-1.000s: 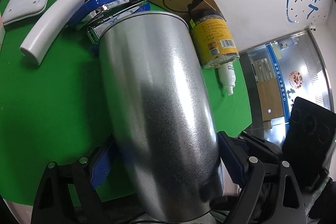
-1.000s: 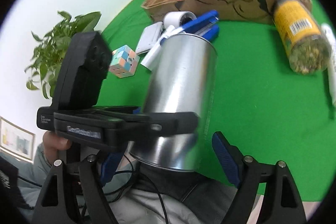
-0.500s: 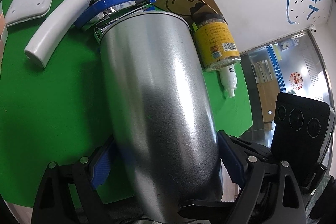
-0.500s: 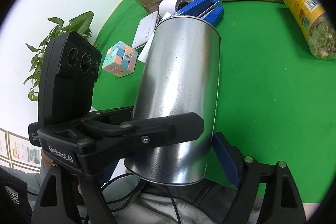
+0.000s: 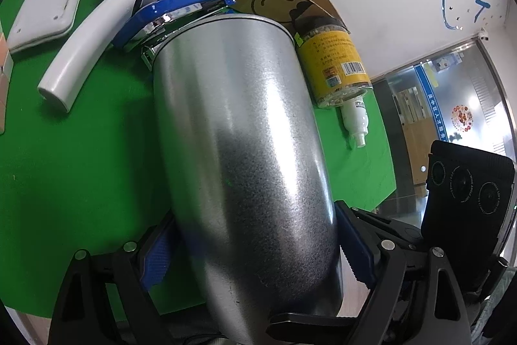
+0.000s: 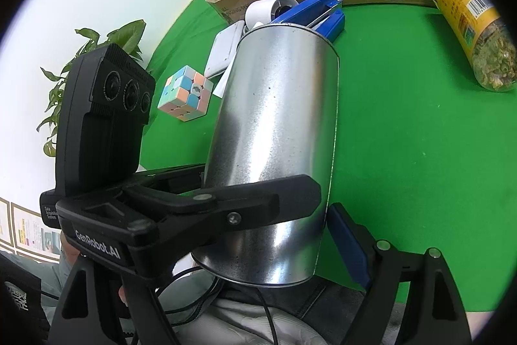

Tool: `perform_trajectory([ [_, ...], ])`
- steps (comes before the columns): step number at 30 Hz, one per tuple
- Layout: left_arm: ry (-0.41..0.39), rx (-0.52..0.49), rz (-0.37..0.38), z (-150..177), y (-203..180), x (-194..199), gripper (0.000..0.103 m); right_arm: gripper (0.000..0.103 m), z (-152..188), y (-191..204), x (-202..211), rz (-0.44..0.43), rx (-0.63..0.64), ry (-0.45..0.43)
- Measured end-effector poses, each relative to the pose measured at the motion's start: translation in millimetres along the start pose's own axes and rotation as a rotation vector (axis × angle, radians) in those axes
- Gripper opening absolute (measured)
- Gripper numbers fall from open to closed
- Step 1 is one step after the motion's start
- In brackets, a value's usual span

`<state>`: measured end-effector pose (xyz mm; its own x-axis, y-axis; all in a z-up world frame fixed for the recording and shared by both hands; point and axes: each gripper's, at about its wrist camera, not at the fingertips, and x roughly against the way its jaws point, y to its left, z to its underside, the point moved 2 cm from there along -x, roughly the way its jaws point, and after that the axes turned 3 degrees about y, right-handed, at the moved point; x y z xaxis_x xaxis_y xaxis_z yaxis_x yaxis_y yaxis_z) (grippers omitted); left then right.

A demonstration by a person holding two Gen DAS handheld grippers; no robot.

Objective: Organize rigid objects
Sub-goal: 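Carry the silver can upright with both grippers over the open box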

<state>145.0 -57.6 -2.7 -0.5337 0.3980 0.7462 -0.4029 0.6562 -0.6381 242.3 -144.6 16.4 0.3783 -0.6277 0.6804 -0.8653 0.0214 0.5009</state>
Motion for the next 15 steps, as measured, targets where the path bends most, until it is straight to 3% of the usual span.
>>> perform_trajectory([
  [4,-0.046,-0.082,-0.047,-2,-19,8,0.084,0.084,2,4,5,0.001,0.011,-0.027],
  [15,-0.142,-0.213,-0.062,-34,-66,49,0.084,0.084,-23,16,53,0.012,0.067,-0.186],
])
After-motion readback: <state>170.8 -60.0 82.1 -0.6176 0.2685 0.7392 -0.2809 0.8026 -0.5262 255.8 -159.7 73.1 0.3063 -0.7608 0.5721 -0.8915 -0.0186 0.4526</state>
